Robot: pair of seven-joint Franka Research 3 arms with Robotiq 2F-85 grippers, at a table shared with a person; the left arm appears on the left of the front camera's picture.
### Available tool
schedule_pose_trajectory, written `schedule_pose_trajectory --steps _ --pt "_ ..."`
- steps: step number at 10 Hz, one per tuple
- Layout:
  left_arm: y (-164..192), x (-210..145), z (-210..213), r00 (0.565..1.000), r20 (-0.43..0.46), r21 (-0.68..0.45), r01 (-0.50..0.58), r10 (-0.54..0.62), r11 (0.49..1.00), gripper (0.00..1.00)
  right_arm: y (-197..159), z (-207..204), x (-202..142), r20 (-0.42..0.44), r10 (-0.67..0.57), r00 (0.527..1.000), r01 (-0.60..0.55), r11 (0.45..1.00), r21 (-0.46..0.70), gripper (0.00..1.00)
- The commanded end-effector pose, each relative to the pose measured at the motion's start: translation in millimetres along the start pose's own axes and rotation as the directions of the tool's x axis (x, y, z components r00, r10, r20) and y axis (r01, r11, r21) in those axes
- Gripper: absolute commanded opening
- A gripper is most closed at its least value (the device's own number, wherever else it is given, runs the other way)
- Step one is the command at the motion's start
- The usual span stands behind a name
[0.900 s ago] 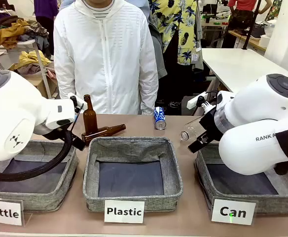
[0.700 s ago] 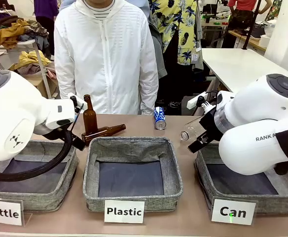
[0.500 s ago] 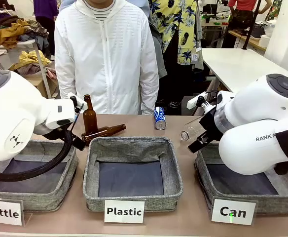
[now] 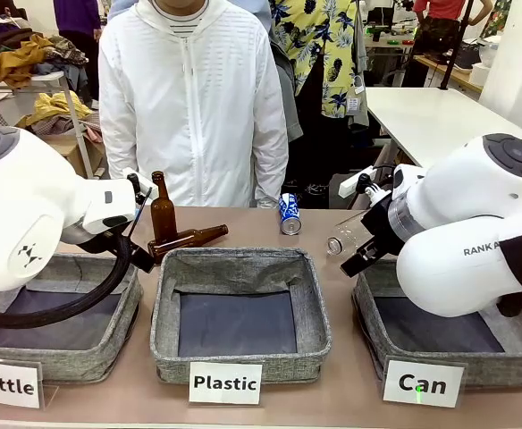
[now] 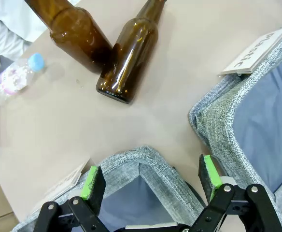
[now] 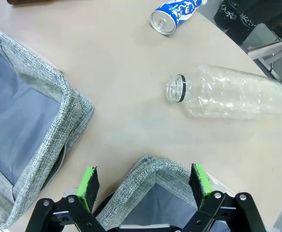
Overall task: Sort the can waste into the basket.
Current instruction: Pick up the can waste from the table and place it in the right Fabric basket.
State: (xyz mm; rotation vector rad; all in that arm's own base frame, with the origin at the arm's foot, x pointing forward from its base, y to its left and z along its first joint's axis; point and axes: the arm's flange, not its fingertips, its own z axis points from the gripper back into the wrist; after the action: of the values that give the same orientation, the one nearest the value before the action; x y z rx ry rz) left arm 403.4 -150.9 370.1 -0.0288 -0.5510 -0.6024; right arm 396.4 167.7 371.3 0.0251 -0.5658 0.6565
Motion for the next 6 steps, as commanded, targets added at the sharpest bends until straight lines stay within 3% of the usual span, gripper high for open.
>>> schedule_pose_trajectory --steps 1,6 --pt "0.0 0.0 0.1 1.0 0.0 0.0 0.0 0.0 1.0 1.0 -0.1 0.0 0.0 0.0 -0.001 1.0 0.001 1.0 0.0 1.0" --pt "0.0 0.0 0.1 1.0 0.0 0.0 0.0 0.0 1.0 1.0 -0.1 0.0 0.0 0.0 -0.001 1.0 0.001 1.0 0.0 1.0"
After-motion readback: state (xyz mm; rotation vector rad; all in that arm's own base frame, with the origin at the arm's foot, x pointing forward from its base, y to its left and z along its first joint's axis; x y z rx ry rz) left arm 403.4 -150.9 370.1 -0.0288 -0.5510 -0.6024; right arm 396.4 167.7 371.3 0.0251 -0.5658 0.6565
